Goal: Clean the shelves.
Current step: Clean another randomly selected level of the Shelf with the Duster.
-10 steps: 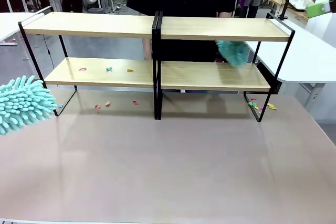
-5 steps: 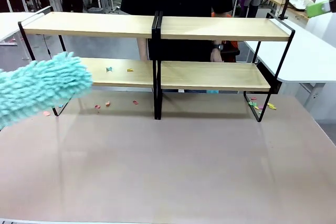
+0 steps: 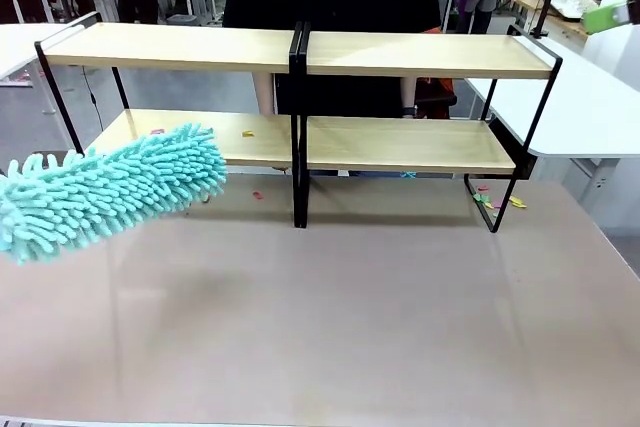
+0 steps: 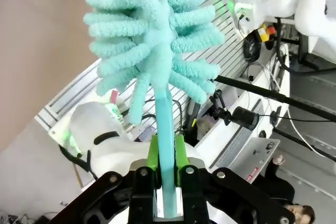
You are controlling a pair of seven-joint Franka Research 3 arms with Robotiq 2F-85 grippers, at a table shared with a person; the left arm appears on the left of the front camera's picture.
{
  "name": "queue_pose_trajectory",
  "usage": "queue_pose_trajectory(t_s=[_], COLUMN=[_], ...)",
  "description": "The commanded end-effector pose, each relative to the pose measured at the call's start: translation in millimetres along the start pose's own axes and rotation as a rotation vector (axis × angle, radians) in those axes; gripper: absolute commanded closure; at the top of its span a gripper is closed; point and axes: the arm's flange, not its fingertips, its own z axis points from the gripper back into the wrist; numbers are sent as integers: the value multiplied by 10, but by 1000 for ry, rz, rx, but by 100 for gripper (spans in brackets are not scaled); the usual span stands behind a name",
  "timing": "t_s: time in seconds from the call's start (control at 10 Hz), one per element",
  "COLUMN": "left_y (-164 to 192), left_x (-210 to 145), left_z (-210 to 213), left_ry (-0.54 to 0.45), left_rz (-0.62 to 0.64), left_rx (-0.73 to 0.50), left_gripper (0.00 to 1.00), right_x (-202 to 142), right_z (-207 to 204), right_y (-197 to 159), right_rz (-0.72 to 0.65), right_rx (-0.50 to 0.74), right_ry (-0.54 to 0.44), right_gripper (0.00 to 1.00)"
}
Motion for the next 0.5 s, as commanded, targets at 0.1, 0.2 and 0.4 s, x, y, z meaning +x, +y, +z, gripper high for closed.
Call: queue_pose_trajectory(t_s=[0.1, 0.2, 0.4], left_y=[-165, -246, -334], left_x=[313, 583, 1287], left_z=[-65, -75, -122], left_ry=[-147, -150, -126], left_rz=[56, 37, 90], left_rx=[71, 64, 117], left_gripper=[87, 87, 87], right_x=[6, 6, 6], right_z=[2, 2, 2], right_y=[4, 4, 4], right_rz=[2, 2, 2], right_rx=[1, 1, 1], right_ry=[-4, -4, -4], right_gripper=[0, 0, 0])
